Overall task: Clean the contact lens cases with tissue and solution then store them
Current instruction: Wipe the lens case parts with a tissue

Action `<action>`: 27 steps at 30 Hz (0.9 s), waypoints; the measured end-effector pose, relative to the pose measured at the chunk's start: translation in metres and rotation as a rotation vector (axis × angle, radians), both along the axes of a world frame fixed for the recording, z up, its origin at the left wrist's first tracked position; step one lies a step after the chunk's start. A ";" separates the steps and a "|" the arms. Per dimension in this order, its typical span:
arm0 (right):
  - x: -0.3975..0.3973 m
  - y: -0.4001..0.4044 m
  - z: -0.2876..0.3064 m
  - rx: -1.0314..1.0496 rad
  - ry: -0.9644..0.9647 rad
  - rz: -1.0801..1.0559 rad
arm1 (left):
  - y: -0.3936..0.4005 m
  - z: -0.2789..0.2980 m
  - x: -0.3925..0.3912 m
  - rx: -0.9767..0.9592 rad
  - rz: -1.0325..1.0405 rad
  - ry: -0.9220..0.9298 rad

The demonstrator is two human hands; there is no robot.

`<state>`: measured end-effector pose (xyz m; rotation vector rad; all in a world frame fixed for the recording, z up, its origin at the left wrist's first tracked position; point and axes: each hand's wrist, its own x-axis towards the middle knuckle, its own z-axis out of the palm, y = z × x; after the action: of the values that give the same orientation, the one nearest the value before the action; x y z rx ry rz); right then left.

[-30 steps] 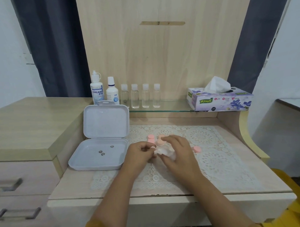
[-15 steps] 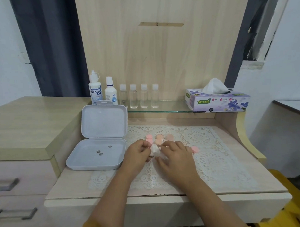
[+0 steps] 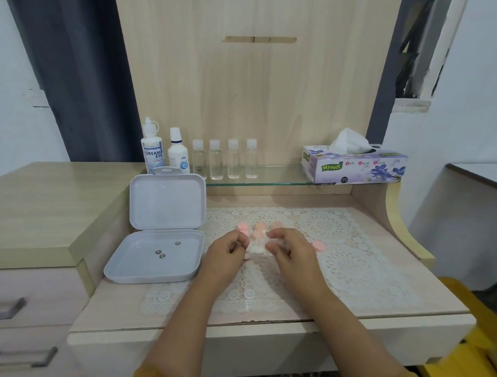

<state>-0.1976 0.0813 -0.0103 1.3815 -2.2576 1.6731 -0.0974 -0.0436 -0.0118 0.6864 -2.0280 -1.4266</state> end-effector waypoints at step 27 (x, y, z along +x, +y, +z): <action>0.001 -0.008 -0.006 0.180 0.174 -0.018 | 0.004 0.007 0.005 0.115 -0.122 0.103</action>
<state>-0.1963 0.0736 -0.0161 1.4715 -2.3599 1.3139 -0.0922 -0.0391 -0.0052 0.5317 -1.9491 -1.6255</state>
